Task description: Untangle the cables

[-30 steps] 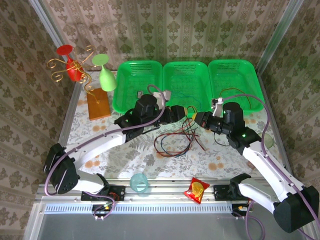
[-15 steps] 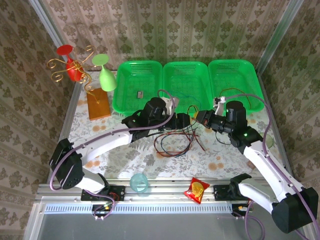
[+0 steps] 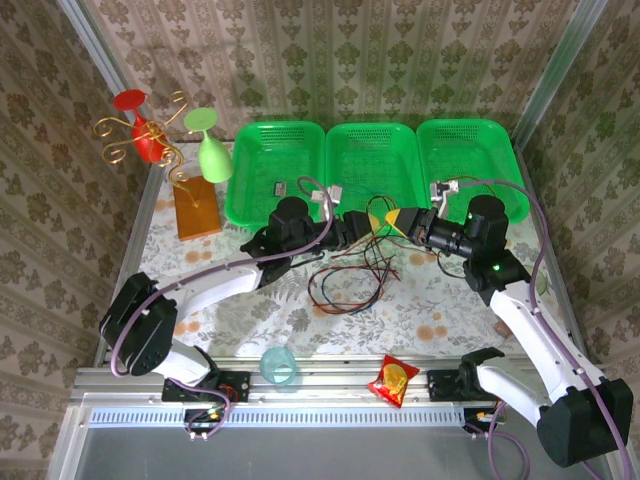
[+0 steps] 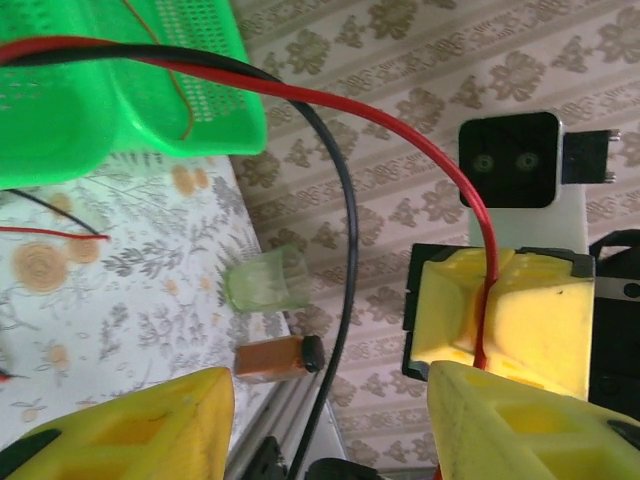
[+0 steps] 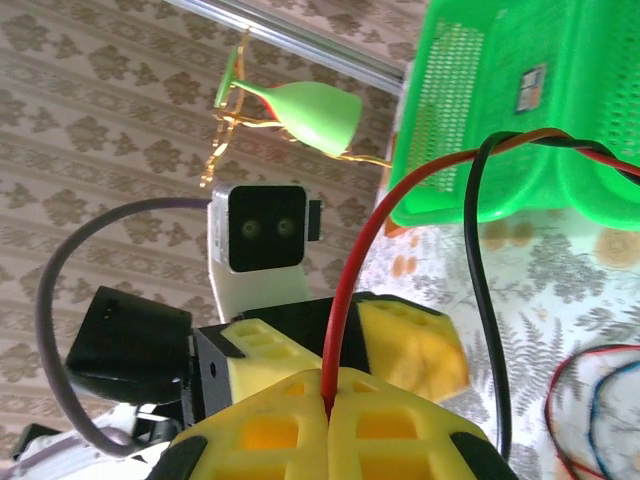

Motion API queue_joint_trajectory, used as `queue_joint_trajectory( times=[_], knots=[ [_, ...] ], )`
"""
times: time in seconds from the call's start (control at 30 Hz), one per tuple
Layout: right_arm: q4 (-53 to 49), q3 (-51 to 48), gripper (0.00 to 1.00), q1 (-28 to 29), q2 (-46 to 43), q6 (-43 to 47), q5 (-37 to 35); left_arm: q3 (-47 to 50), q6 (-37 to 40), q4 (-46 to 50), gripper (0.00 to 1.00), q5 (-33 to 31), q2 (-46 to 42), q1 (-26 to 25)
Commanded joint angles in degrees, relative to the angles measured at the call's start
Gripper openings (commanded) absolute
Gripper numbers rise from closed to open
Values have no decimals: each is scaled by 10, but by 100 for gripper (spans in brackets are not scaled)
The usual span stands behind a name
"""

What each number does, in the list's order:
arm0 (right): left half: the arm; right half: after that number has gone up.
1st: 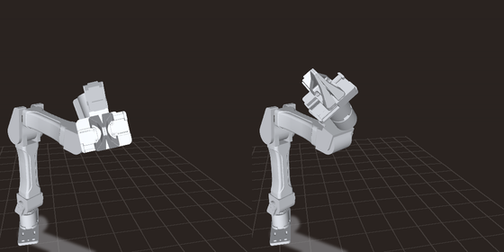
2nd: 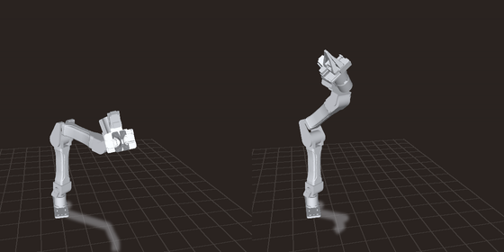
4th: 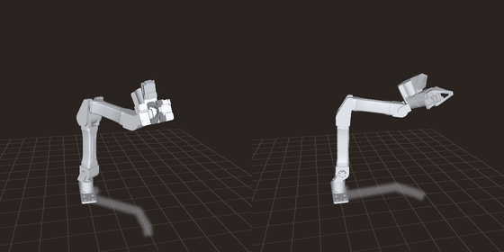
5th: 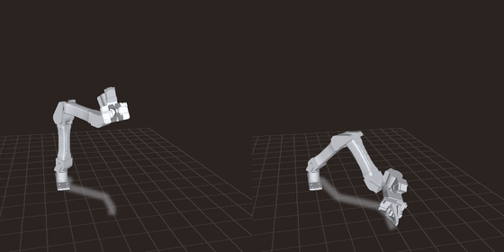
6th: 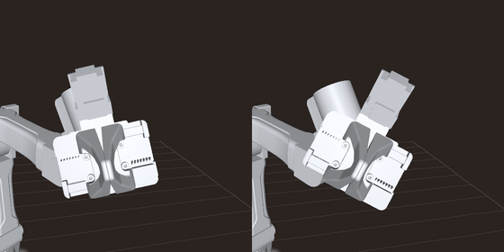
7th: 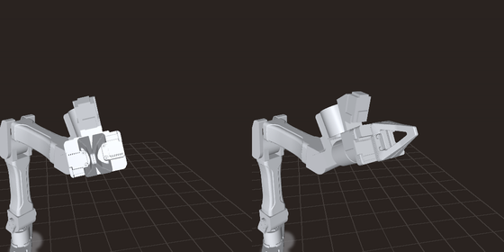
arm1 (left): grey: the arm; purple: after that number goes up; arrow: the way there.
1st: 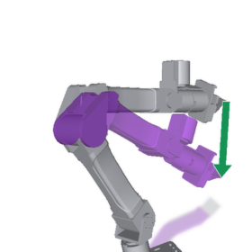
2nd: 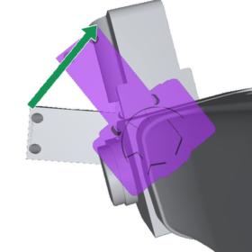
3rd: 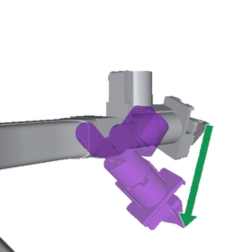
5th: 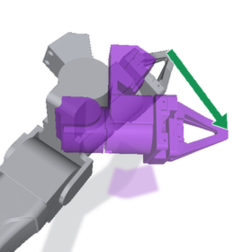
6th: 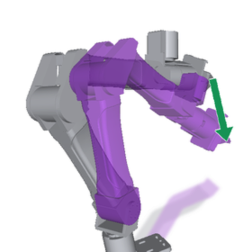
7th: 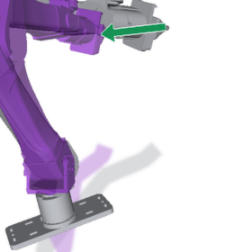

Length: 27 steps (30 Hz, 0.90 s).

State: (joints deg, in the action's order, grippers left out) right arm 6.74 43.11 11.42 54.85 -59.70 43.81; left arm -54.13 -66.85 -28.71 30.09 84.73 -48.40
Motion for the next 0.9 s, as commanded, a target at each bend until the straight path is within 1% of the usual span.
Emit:
queue_joint_trajectory(
  times=[0.0, 0.07, 0.17, 0.23, 0.33, 0.43, 0.57, 0.7, 0.77, 0.87],
  knots=[
    [79, 20, 0, -3, 3, -51, 43, -44, 20, 11, 54, 34, 10, -8],
    [91, 24, 0, -3, 5, -62, 42, -56, 19, 10, 54, 39, 17, -12],
    [98, 34, 0, -5, 4, -70, 42, -52, -5, -30, 53, 41, 26, -12],
    [105, 36, 0, -6, 4, -77, 40, -50, -12, -43, 51, 41, 30, -11],
    [127, 33, 0, -10, 5, -96, 40, -48, -17, -54, 51, 43, 33, -12],
    [164, 24, 0, -16, 9, -126, 40, -43, -24, -76, 52, 48, 35, -14],
    [206, 19, 0, -18, 19, -161, 45, -34, -48, -134, 54, 58, 42, -16],
    [222, 22, 0, -18, 25, -172, 48, -41, -51, -152, 55, 64, 46, -21],
    [226, 22, 0, -19, 27, -175, 47, -46, -55, -154, 55, 83, 52, -24],
    [236, 23, 0, -18, 29, -183, 45, -47, -58, -156, 52, 84, 58, -26]
  ],
)
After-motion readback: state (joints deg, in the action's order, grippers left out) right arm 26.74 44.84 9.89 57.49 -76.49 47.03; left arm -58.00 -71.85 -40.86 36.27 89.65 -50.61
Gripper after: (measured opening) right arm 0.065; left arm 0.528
